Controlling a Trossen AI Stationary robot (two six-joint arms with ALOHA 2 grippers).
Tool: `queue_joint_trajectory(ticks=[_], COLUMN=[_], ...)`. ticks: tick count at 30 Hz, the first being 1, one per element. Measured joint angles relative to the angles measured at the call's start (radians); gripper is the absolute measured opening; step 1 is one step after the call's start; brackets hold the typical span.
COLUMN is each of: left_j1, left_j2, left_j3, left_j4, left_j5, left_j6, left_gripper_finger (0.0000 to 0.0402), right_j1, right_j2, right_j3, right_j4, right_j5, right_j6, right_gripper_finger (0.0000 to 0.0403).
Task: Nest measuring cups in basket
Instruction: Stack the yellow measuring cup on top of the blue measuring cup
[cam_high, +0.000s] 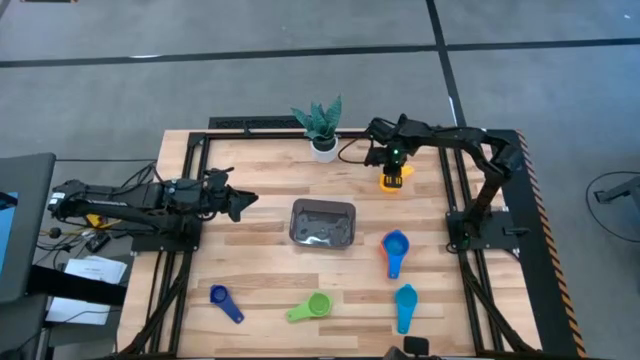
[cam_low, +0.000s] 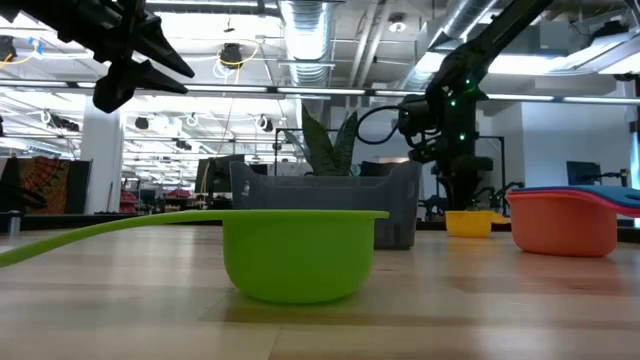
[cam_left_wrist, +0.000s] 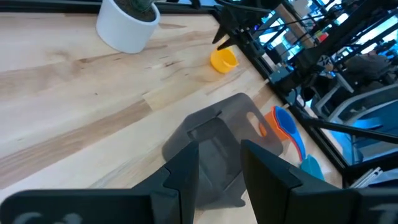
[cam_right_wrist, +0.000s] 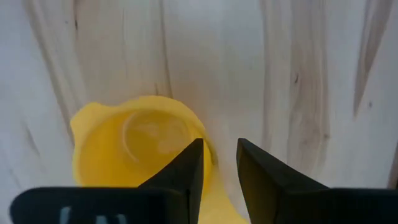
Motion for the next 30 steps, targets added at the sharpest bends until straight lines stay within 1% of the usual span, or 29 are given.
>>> queue_joint_trajectory(ticks=[3,8,9,13,17,20,22,27,30], left_j1=[0.000,0.000,0.000,0.000,0.000,0.000,0.000,0.000,0.000], left_j2=[0.000,0.000,0.000,0.000,0.000,0.000,0.000,0.000,0.000], left_j3=[0.000,0.000,0.000,0.000,0.000,0.000,0.000,0.000,0.000], left_j4=[-0.004,-0.005,-0.006,-0.013,-0.014,-0.014,-0.014,-0.014,-0.014], left_j5=[-0.002,-0.002,-0.002,-0.002,-0.001,0.011,0.031,0.042,0.042], left_j6=[0.000,-0.008,-0.008,-0.008,-0.008,-0.009,-0.010,-0.001,0.024], left_gripper_finger=[0.0105,0.0097,0.0096,0.0092,0.0091,0.0090,0.0090,0.0090,0.0090], right_j1=[-0.004,-0.012,-0.012,-0.012,-0.012,-0.011,-0.002,0.023,0.050], right_j2=[0.000,-0.001,-0.002,-0.002,-0.003,-0.030,-0.064,-0.210,-0.293], right_j3=[0.000,0.001,0.001,0.000,-0.001,-0.001,0.005,0.012,0.012], right_j4=[0.001,-0.033,-0.040,-0.048,-0.065,-0.090,-0.093,-0.096,-0.145], right_j5=[0.000,-0.015,-0.027,-0.057,-0.104,-0.135,-0.138,-0.138,-0.137], right_j6=[0.012,0.093,0.107,0.214,0.352,0.474,0.576,0.810,0.955], right_gripper_finger=[0.0091,0.0020,0.0013,0.0017,0.0006,0.0009,0.0006,0.0006,0.0004])
